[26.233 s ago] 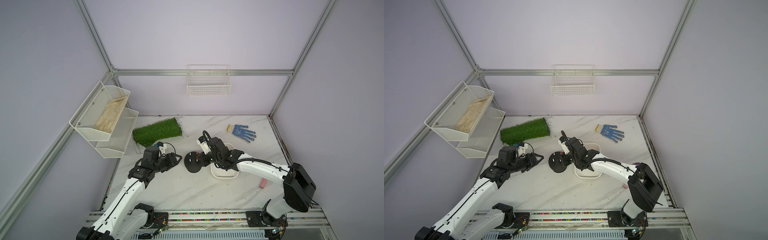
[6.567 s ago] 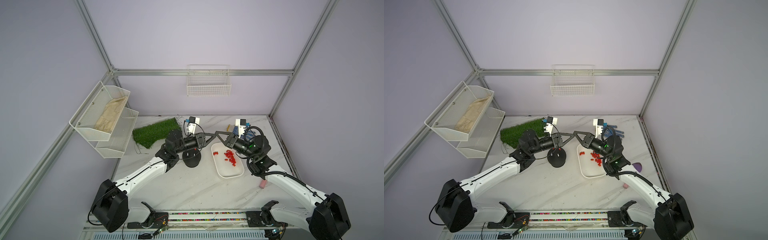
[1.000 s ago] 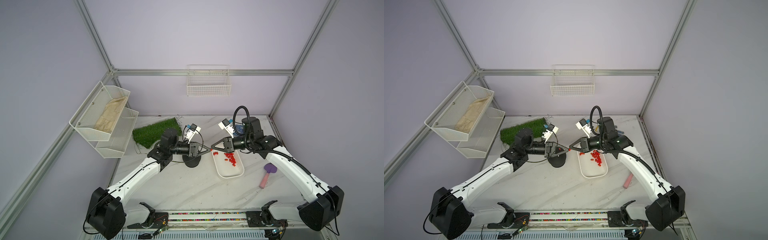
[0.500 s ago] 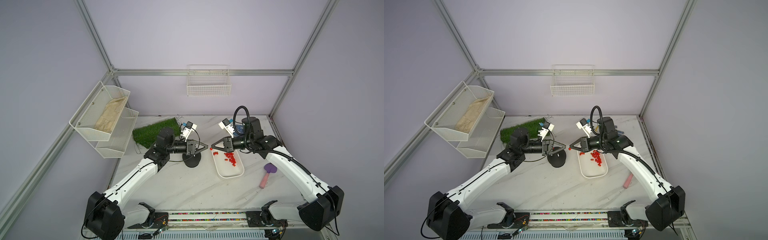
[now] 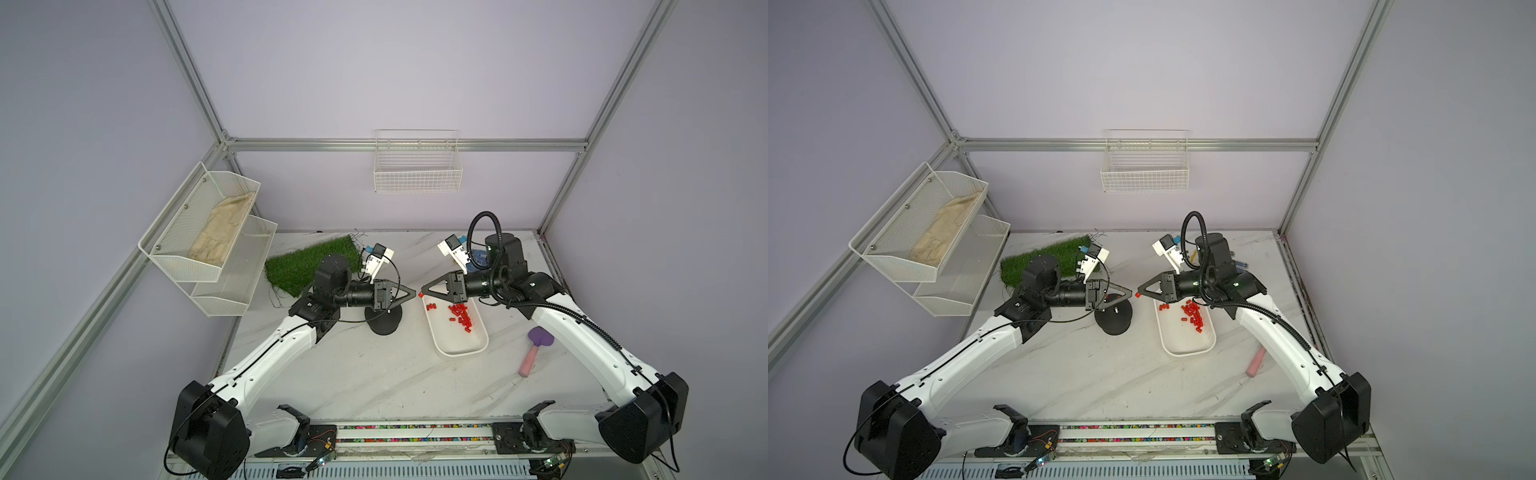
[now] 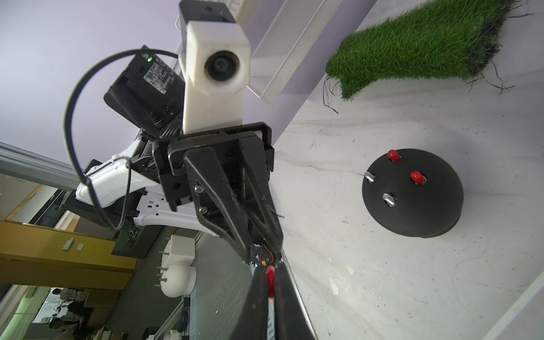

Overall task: Cover the protruding screws with screw protection sleeves
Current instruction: Pick up the screw protection sleeve from the storage box, then attach the screw protection sleeve to the screw.

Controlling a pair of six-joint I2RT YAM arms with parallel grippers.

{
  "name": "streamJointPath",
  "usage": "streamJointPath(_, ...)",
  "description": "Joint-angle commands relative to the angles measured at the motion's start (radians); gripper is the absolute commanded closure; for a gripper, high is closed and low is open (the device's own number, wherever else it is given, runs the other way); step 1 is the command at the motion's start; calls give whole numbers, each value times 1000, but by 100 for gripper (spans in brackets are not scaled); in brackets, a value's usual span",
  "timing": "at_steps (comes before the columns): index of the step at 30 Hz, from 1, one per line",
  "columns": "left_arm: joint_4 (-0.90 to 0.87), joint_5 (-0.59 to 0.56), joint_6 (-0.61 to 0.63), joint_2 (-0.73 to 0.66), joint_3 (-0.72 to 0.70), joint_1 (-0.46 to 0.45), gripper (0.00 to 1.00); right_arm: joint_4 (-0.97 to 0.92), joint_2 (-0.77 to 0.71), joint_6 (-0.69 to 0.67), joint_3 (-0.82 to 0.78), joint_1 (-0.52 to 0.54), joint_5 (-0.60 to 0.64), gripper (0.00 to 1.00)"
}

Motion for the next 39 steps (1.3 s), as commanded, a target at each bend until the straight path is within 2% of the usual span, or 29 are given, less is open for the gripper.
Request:
streamJointPath(1,-92,-101,58,-46,22,18,78,37,-13,4,-17,-3,23,90)
streamJointPath(9,-180,-276,10,-162,-89,108,78,39,23,-2,-20,12,110,90)
streamJointPath(15,-373,-467,4,-236,-111,144,71,46,82,-6,-9,61,210,90)
streamJointPath(19,-445,-518,-40,-281,-156,190,70,60,134,-8,11,113,262,90)
streamJointPath(24,-583,-613,-56,-325,-172,221,60,75,207,-11,44,163,334,90)
streamJointPath(26,-620,-639,-61,-338,-180,230,57,92,235,-9,53,176,344,90)
streamJointPath(39,-643,-659,-118,-368,-250,249,54,68,377,-29,157,243,484,91)
